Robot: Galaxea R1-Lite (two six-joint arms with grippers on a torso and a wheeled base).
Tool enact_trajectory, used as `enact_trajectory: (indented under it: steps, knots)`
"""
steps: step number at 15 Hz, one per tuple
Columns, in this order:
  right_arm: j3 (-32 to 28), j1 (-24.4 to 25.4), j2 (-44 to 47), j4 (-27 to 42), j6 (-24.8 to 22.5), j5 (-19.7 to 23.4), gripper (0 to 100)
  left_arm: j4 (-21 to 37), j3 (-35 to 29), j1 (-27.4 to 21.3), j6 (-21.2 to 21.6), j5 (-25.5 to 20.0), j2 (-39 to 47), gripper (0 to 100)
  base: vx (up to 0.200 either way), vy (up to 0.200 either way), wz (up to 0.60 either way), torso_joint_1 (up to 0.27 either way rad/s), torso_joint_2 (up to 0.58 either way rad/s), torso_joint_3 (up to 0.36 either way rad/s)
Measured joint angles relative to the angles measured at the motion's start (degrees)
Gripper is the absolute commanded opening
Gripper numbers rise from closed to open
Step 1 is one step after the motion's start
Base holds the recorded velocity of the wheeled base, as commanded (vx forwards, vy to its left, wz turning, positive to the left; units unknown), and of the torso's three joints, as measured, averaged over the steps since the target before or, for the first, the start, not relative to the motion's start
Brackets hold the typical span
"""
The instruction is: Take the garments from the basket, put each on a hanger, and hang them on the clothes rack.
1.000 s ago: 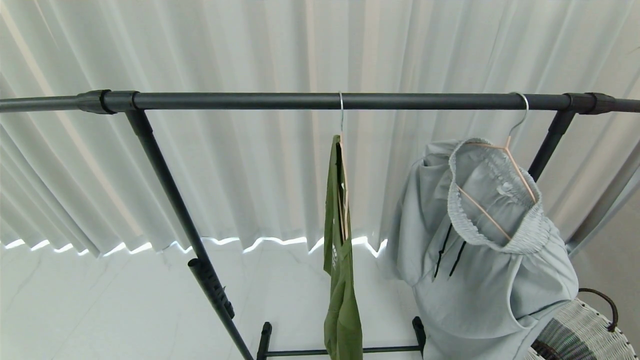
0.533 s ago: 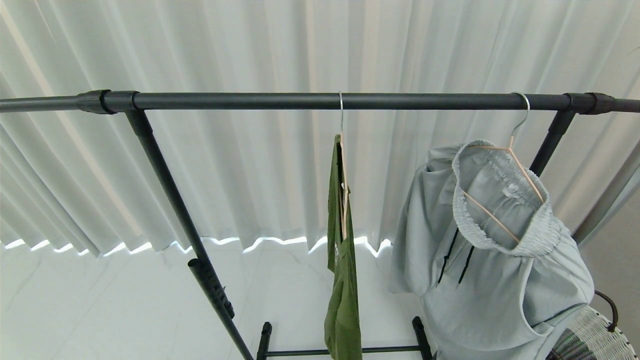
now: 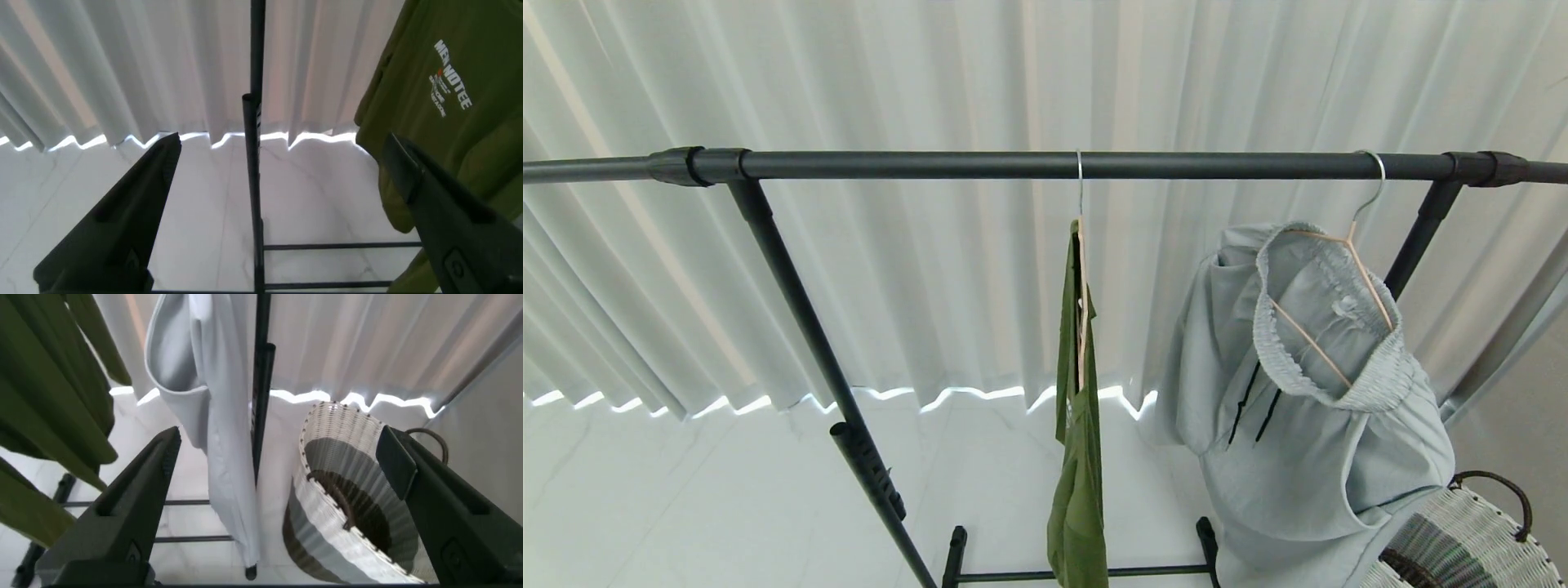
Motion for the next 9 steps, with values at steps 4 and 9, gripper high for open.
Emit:
enact_trajectory:
  steps: [4,9]
  knots:
    - [0.1,0.2,0.0,0.0,0.1,0.0,100,0.0,0.0,0.0,0.0,0.0,0.0,100,0.000,0.000,0.00,0.000,0.00,0.000]
    - [0.1,0.2,0.0,0.0,0.1,0.0,100,0.0,0.0,0.0,0.0,0.0,0.0,100,0.000,0.000,0.00,0.000,0.00,0.000]
